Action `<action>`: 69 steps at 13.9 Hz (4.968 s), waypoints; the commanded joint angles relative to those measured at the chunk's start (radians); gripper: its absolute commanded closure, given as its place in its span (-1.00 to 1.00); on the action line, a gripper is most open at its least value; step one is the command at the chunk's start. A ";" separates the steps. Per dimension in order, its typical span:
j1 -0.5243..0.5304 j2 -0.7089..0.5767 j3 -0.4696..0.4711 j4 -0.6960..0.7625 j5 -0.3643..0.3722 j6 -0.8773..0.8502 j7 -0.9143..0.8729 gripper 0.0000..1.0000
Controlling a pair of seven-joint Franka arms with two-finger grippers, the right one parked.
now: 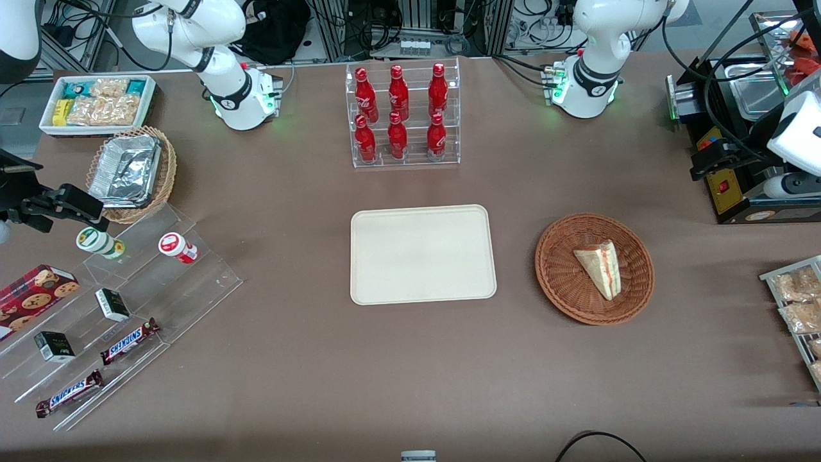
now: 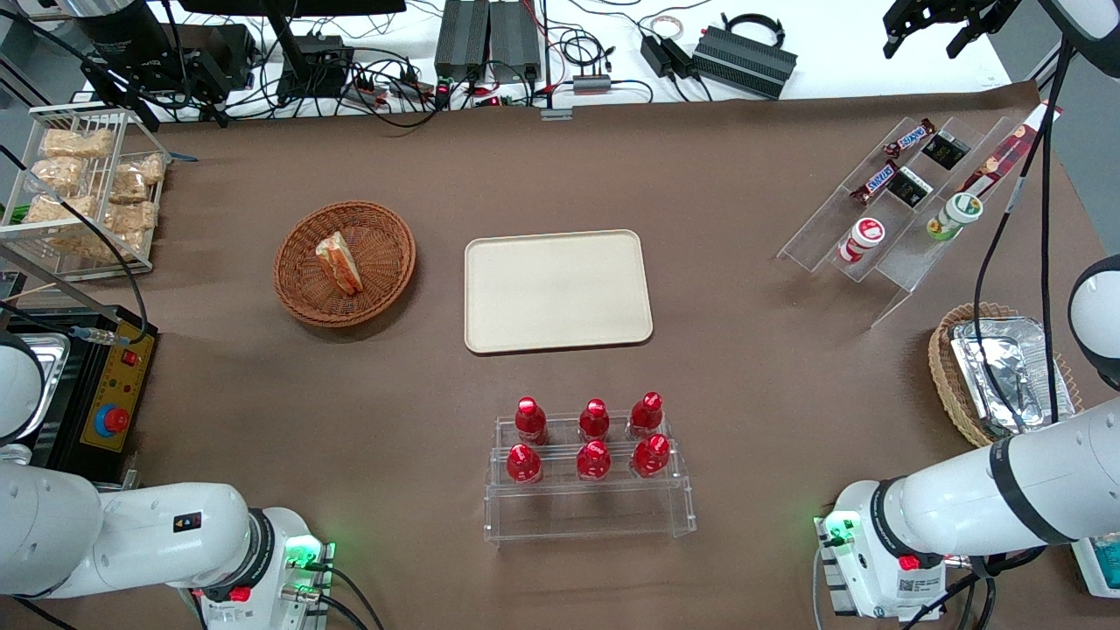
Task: Place sandwich from basket to tray
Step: 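Lower the left gripper onto the wrapped sandwich in the wicker basket, then close the left gripper on the sandwich and lift it from the basket, then carry the sandwich with the left gripper over the cream tray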
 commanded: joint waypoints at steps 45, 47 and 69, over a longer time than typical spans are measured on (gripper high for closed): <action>-0.116 0.231 -0.016 -0.303 0.009 0.543 -0.316 0.82; -0.168 0.242 -0.019 -0.224 0.009 0.460 -0.362 0.82; -0.750 0.632 -0.022 0.012 0.120 0.675 -0.732 0.77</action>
